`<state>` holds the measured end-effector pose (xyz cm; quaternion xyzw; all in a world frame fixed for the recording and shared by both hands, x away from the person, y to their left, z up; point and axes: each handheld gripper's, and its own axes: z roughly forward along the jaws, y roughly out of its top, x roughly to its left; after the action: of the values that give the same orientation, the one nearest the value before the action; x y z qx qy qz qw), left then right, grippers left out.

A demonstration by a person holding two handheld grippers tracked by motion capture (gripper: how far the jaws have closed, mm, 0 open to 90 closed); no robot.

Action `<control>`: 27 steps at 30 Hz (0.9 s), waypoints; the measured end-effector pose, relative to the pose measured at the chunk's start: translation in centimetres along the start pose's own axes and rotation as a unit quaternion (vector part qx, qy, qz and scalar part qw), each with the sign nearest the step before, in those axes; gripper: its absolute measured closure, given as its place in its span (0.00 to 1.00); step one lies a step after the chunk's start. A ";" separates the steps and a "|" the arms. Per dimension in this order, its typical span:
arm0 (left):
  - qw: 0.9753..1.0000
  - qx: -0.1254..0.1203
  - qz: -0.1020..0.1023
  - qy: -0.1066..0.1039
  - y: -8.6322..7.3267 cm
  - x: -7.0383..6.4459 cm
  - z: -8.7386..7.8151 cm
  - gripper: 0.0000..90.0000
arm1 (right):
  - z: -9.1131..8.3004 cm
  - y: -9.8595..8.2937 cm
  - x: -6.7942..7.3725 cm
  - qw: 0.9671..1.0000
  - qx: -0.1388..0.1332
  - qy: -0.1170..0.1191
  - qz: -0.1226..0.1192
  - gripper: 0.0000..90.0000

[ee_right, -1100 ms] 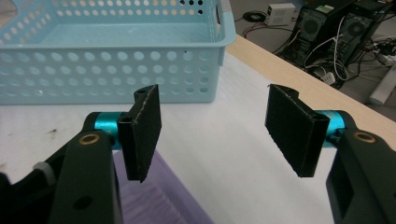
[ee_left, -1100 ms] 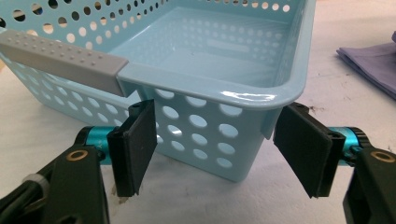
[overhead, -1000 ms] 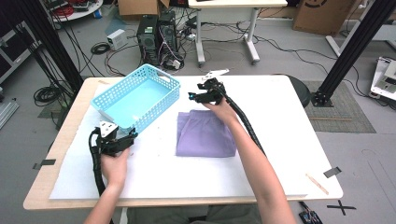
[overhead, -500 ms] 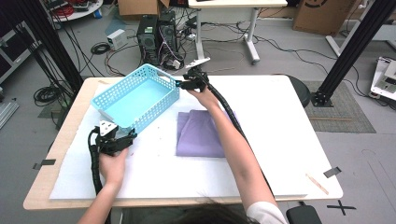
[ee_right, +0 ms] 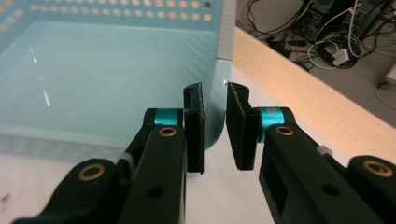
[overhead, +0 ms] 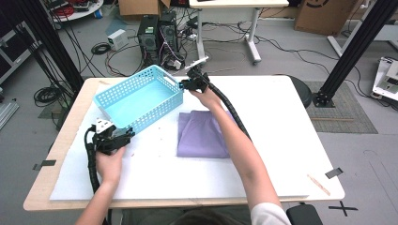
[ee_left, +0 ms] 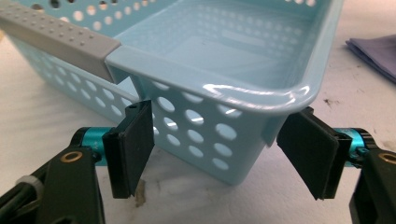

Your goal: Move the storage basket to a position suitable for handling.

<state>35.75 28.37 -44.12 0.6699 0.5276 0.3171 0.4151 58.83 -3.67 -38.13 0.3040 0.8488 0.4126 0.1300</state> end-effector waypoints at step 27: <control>1.000 0.003 0.016 -0.026 0.5 1.9 0.4 0.29 | 0.2 -3.7 1.1 0.990 0.015 0.046 -0.133 0.66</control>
<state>36.79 30.08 -43.87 0.6873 0.5068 0.3049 0.4217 56.50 -4.62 -41.06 0.1707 0.8931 0.3920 0.1397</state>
